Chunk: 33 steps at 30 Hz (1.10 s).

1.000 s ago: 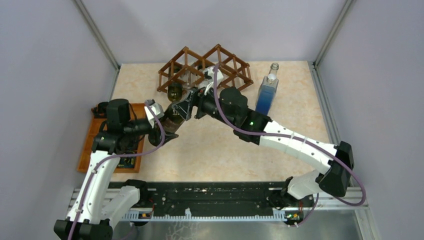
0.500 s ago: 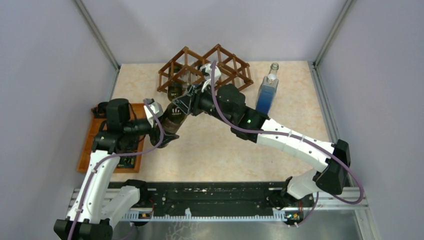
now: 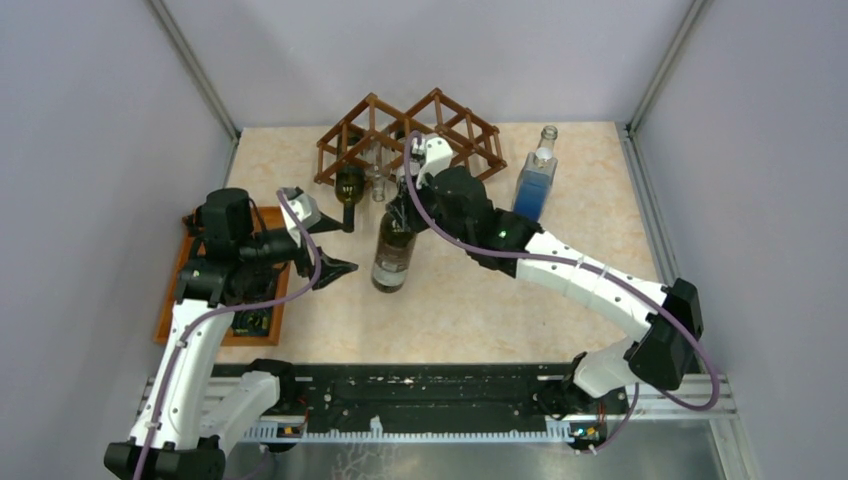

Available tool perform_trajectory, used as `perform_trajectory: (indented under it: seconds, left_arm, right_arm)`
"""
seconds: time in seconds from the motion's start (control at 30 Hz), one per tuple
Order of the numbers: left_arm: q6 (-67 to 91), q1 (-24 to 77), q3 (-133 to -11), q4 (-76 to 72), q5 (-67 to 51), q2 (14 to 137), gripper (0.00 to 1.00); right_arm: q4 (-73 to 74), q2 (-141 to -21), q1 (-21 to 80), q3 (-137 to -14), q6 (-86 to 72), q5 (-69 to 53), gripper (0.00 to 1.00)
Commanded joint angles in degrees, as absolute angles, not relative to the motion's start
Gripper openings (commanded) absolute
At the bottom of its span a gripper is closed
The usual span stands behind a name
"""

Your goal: Take the wine bottle off the wine rack

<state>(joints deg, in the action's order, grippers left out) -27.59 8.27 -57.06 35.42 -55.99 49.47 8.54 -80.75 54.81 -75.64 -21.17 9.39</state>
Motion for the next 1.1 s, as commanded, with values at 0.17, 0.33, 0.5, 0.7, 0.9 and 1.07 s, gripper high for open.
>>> perform_trajectory:
  seconds: [0.17,0.33,0.5,0.7,0.9,1.07]
  left_arm:
    - [-26.3,8.5,-60.2,34.9,-52.2,49.9,0.99]
    - [-27.0,8.5,-60.0,34.8,-52.2,49.8,0.99]
    - [-27.1,8.5,-60.0,34.8,-51.6,50.0,0.99]
    - [-27.3,8.5,-59.5,34.7,-51.7,49.8,0.99]
    - [-27.9,8.5,-58.8,34.4,-51.8,49.6,0.99]
    - [-28.1,8.5,-58.4,33.9,-51.9,49.6,0.99]
  right_arm:
    - [9.0,-73.3,45.4,-73.3,-11.3,20.9,0.00]
    - [8.1,-73.9,43.1,-71.2,-8.2,27.2,0.00]
    - [6.3,-75.8,40.6,-71.1,-7.1,30.2,0.00]
    - [3.9,-78.3,38.5,-71.5,-7.1,31.7,0.00]
    - [1.8,-80.6,37.1,-71.9,-6.8,32.5,0.00]
    - [0.4,-82.4,36.2,-72.3,-7.1,32.7,0.00]
